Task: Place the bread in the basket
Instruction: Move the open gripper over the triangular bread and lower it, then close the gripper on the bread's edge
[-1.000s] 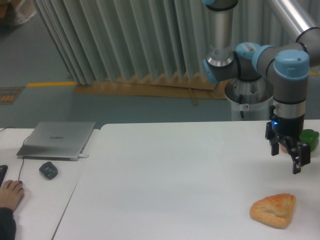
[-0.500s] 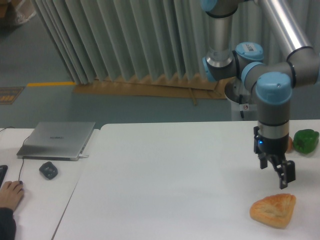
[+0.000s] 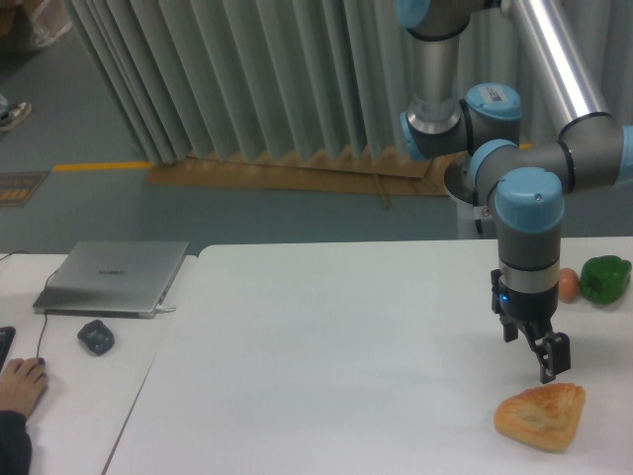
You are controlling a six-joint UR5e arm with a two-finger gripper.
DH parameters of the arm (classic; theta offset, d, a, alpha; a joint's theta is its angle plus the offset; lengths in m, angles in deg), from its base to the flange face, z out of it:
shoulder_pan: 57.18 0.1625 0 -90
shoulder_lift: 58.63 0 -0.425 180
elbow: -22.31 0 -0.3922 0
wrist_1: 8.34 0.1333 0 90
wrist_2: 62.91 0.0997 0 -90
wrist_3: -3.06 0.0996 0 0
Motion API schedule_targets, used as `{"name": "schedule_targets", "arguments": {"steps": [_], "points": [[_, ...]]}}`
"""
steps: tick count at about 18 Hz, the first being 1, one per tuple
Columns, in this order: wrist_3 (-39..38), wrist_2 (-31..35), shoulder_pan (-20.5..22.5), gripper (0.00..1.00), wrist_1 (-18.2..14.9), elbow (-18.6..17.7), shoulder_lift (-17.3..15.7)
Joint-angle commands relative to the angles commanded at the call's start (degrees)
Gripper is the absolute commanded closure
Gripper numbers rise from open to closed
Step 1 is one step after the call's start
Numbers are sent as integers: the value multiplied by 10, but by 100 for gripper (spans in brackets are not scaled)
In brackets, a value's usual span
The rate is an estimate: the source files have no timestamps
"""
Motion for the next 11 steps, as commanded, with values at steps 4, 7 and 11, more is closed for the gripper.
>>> {"name": "schedule_targets", "arguments": {"steps": [4,7,11], "points": [[4,-1,3,0,6,8,9],[3,0,4,0,10,12,26],[4,0,8,0,10,20,32]]}}
